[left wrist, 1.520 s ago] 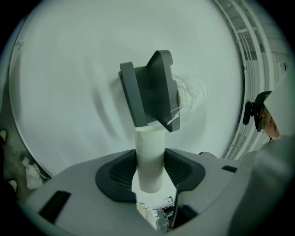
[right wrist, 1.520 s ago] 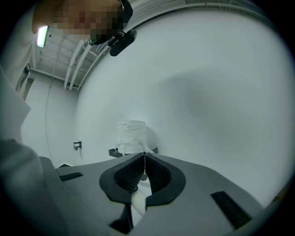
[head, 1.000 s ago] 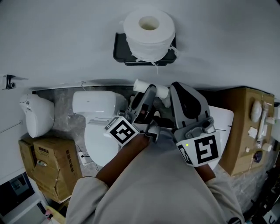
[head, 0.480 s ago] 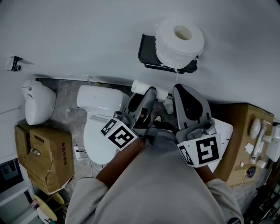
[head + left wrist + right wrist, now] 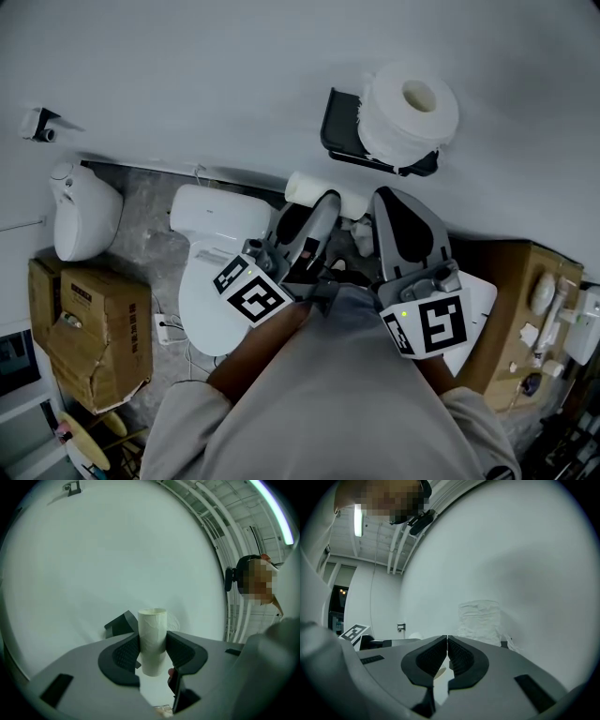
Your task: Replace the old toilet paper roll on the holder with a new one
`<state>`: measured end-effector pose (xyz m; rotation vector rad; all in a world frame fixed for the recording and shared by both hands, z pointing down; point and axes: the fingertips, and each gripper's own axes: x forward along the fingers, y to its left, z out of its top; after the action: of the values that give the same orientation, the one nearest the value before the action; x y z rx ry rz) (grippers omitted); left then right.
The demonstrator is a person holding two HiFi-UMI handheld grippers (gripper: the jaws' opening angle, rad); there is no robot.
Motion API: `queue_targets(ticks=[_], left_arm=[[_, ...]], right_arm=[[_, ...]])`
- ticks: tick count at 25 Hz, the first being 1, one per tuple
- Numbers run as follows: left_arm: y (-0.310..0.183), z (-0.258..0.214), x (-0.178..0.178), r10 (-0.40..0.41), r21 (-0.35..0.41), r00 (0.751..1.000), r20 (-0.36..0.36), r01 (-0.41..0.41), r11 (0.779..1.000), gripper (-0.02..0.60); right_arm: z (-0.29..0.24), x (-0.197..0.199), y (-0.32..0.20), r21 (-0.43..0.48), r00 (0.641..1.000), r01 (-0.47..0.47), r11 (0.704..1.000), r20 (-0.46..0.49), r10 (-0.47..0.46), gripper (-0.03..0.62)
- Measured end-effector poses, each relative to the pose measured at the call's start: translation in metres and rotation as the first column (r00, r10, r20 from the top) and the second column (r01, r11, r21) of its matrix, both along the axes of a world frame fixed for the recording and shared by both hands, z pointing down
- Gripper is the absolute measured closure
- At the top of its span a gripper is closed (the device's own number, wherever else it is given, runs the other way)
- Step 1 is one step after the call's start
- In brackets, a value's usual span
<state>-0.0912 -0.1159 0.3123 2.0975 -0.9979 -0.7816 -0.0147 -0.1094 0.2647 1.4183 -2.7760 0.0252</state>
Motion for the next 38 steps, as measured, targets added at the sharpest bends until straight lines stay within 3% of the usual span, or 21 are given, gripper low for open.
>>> queue_targets(ticks=[13,21,34,36,38], left_arm=[[-0.002,-0.005,0.011,0.036,0.018,0.999,-0.005,-0.036,0.999,0.408],[-0.003,-0.006,0.007,0.033,0.031,0.997,-0.072,-0.031,0.999,0.408],[-0.003,0.002,0.014,0.072,0.010,0.996,-0.051,-0.072,0.997,0.407],[-0.004,0.006,0.013,0.074,-0.002,0.996,-0.054,-0.074,0.997,0.407],[-0.005,0.010,0.013,0.079,-0.023,0.994,-0.080,-0.081,0.996,0.407]], right_arm=[[0.004,0.011,-0.003,-0.008,1.000,-0.023,1.000,-0.008,0.023,0.576],[-0.001,0.019,-0.004,0.007,0.999,-0.043,0.999,-0.010,0.043,0.576],[-0.023,0.038,-0.026,0.071,0.989,-0.144,0.987,-0.032,0.146,0.571],[-0.024,0.042,-0.033,0.069,0.986,-0.165,0.984,-0.024,0.167,0.535],[-0.026,0.045,-0.039,0.066,0.984,-0.176,0.982,-0.021,0.178,0.434]])
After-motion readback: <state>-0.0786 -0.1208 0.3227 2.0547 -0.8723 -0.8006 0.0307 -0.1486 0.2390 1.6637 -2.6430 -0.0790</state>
